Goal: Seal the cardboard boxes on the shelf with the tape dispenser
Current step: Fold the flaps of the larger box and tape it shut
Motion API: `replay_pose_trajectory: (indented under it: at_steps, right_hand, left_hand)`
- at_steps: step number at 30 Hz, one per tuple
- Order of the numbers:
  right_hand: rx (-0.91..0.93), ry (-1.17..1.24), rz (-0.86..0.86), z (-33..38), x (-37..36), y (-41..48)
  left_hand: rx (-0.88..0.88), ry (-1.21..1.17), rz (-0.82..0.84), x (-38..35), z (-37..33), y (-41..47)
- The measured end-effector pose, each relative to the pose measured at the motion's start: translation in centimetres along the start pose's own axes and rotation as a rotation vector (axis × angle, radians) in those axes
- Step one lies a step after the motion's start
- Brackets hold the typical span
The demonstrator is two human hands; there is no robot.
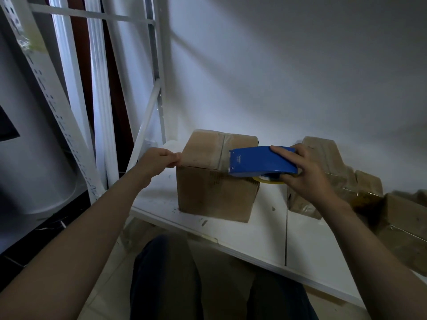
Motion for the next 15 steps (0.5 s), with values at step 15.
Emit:
replay_pose_trajectory:
  at_steps: [15]
  right_hand:
    - [0.200,-0.344,0.071,3.7,-5.4,1.3]
  left_hand:
    - [0.011,0.036,-0.103,0.8,6.6,3.4]
Point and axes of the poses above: each hand's wrist, its own y-axis towards the middle knuckle, its own x-axis out of the back of the hand, z = x × y, the point moved 5 cm from there along y, towards the middle knuckle, and after that the axes turned 10 degrees about -z, right-handed, at the moved point
